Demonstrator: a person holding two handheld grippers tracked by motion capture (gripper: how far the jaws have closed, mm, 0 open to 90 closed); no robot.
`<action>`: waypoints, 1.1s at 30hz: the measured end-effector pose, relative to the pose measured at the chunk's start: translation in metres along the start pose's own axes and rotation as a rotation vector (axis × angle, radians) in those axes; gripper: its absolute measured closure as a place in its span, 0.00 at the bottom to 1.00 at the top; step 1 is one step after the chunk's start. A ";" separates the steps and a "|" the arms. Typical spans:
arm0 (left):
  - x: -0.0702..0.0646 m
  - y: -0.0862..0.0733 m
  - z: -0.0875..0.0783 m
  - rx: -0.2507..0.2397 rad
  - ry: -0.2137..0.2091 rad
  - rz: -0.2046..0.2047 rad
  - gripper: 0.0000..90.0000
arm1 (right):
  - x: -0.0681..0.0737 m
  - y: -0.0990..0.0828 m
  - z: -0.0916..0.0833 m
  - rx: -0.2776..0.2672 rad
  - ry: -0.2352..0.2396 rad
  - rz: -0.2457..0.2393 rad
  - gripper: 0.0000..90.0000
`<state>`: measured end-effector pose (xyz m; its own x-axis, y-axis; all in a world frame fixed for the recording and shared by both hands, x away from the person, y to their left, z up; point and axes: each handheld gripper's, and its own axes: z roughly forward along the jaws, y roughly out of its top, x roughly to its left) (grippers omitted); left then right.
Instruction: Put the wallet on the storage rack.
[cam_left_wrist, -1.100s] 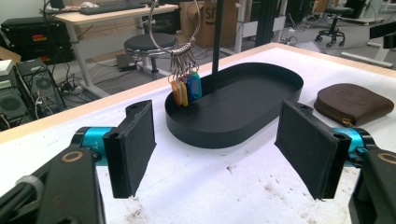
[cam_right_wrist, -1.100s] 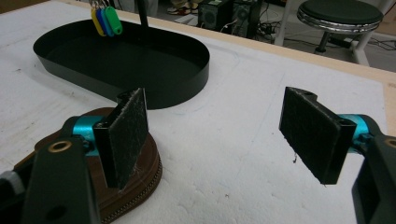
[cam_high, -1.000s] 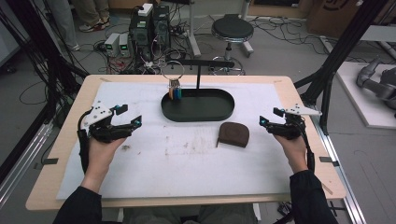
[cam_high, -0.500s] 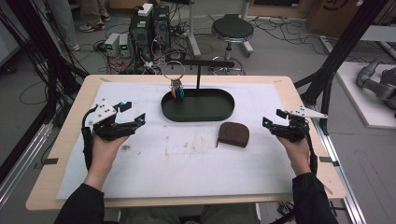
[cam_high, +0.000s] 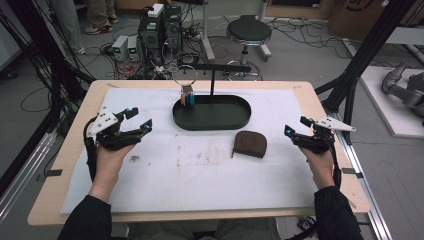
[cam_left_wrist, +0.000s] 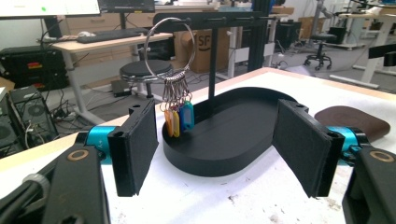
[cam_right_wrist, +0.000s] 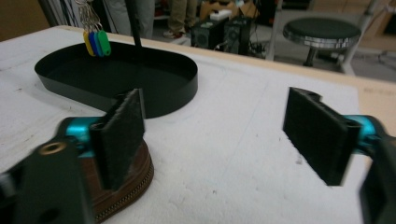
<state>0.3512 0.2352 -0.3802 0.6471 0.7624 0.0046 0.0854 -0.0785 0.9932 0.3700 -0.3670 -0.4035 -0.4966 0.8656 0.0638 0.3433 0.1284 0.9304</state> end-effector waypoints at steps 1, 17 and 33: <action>0.000 0.000 0.000 -0.001 0.000 -0.009 0.34 | 0.000 -0.001 0.001 0.012 0.012 0.001 0.23; 0.001 -0.004 0.004 0.076 0.000 -0.032 0.31 | 0.010 -0.007 0.021 0.160 0.085 -0.026 0.48; -0.003 -0.011 0.012 0.140 -0.018 -0.026 0.31 | 0.013 -0.019 0.050 0.270 0.239 0.128 0.66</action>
<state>0.3575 0.2264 -0.3927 0.6566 0.7538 -0.0238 0.2063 -0.1492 0.9670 0.3965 -0.3341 -0.4380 -0.5973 0.7495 0.2853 0.5961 0.1771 0.7831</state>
